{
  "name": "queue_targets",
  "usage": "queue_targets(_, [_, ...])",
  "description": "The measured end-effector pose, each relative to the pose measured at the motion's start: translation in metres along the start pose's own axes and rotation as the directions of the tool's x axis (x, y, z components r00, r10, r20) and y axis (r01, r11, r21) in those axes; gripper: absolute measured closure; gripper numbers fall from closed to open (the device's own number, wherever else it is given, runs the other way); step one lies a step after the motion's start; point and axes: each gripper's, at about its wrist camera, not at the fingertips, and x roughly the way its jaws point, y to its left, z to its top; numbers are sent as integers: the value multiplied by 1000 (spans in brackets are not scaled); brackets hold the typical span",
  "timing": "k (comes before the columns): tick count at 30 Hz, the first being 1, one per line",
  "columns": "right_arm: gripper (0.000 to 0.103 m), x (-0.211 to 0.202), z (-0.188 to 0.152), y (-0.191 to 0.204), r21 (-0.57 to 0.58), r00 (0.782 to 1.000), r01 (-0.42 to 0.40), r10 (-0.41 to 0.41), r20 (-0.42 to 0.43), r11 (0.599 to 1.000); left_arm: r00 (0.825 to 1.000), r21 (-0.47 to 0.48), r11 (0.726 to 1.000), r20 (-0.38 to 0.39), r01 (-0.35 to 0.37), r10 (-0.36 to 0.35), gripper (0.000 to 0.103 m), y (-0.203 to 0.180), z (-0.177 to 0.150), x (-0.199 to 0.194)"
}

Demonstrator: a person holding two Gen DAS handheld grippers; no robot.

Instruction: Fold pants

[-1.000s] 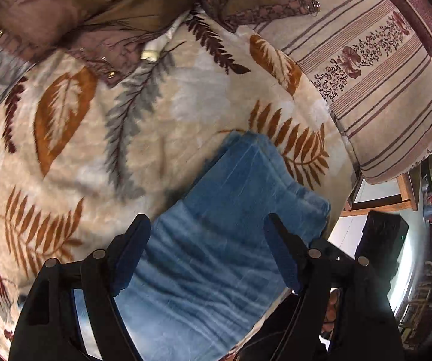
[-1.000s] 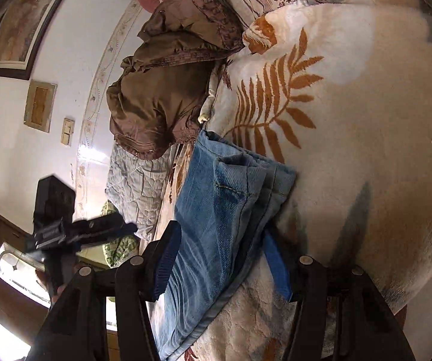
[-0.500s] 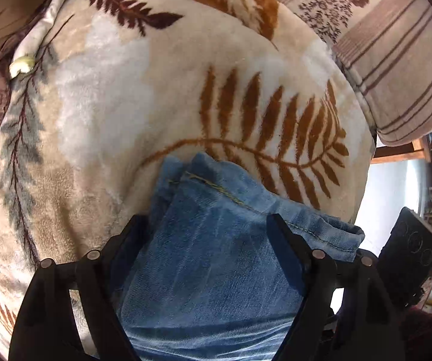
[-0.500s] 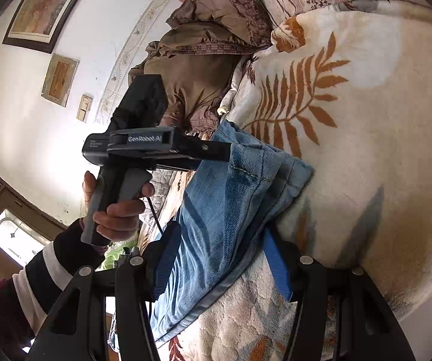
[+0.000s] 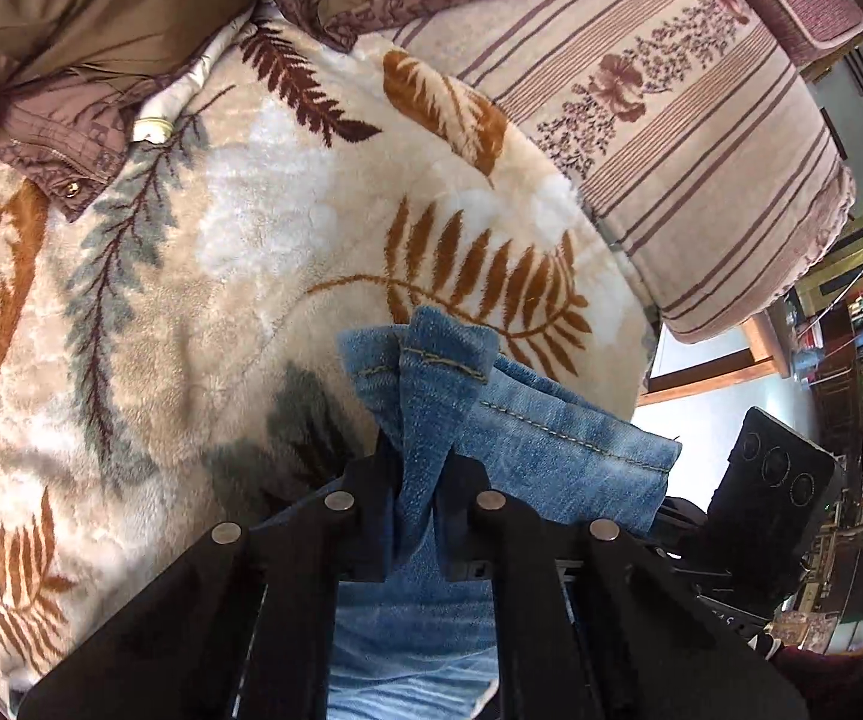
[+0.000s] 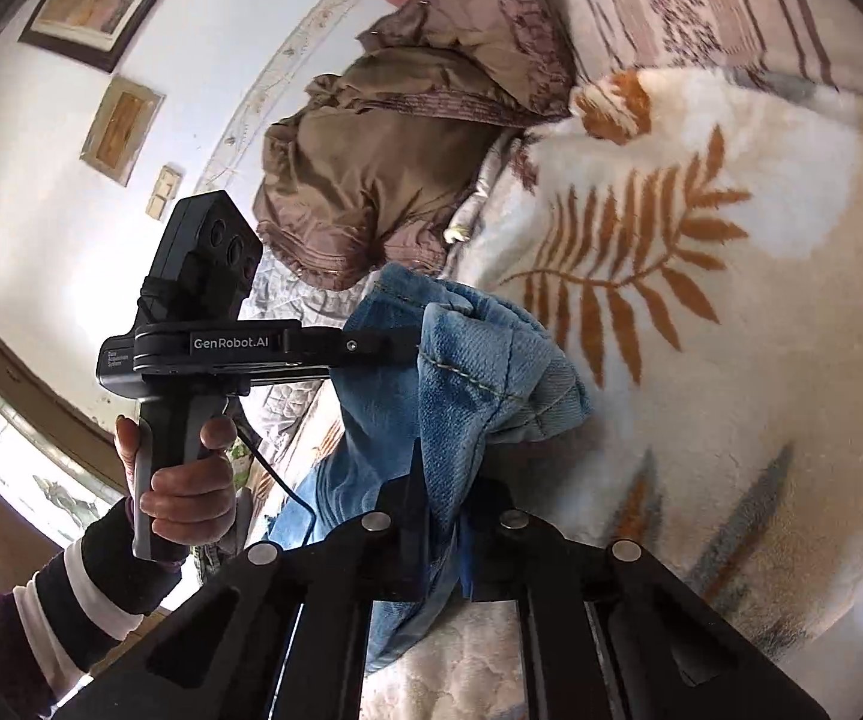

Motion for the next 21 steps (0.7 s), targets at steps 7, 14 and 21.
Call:
queue_targets(7, [97,4,-16,96,-264,996,-46,26,-81,963,996,-124,992,89,-16,27,93,24,-49,-79])
queue_targets(14, [91,69,-87,177,-470,941,-104,-66,-332,876,994,-387,920,64,-59,90,83,98,-134,-85])
queue_targets(21, [63,111,-166,206,-649,854,-90,-276,-440,756,997,-634,772,37,-31,70,82,159,-216,-88])
